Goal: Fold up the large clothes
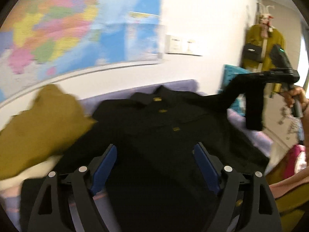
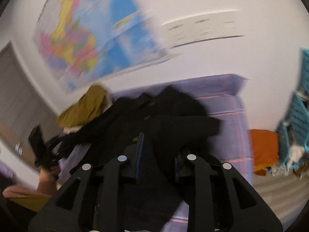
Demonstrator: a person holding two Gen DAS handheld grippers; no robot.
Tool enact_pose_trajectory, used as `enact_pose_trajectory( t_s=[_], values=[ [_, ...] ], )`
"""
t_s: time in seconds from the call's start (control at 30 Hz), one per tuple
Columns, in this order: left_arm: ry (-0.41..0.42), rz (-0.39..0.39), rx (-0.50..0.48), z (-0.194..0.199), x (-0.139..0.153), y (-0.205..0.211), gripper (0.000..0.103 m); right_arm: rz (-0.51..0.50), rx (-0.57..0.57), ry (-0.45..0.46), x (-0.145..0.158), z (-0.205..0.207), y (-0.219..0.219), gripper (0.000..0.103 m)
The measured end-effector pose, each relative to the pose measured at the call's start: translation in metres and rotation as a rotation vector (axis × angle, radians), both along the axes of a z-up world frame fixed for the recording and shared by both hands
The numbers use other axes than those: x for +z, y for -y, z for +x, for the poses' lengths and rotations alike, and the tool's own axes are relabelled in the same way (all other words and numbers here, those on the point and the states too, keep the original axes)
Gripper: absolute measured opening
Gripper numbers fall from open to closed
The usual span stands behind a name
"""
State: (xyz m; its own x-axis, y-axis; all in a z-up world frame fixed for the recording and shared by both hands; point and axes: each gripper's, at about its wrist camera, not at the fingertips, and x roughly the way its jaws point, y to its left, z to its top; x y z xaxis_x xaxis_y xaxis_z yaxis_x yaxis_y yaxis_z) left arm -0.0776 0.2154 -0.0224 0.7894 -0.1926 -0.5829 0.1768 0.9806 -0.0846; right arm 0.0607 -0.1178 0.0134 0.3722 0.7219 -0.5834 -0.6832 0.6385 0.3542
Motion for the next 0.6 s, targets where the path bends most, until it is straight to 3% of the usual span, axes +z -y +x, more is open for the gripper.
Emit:
enact_pose_trajectory(
  t_s=[0.07, 0.1, 0.17, 0.4, 0.5, 0.57, 0.6],
  values=[
    [-0.014, -0.002, -0.041, 0.015, -0.007, 0.015, 0.080, -0.029, 0.086, -0.029, -0.008, -0.003, -0.033, 0.050],
    [-0.026, -0.004, -0.072, 0.024, -0.011, 0.025, 0.080, -0.052, 0.116, -0.034, -0.013, -0.005, -0.046, 0.052],
    [-0.048, -0.021, -0.106, 0.034, -0.018, 0.036, 0.079, -0.128, 0.131, 0.013, -0.026, -0.010, -0.062, 0.069],
    [-0.113, -0.049, -0.155, 0.055, -0.040, 0.050, 0.080, -0.282, 0.008, 0.024, -0.088, -0.010, -0.017, 0.090],
    [-0.140, -0.067, -0.156, 0.062, -0.045, 0.049, 0.080, -0.365, -0.015, -0.017, -0.124, -0.011, 0.002, 0.083],
    [-0.149, -0.073, -0.156, 0.066, -0.046, 0.049, 0.080, -0.324, 0.028, -0.069, -0.132, -0.012, 0.007, 0.045],
    [-0.151, -0.077, -0.157, 0.067, -0.046, 0.048, 0.080, -0.288, 0.048, -0.088, -0.129, -0.014, 0.008, 0.034]
  ],
)
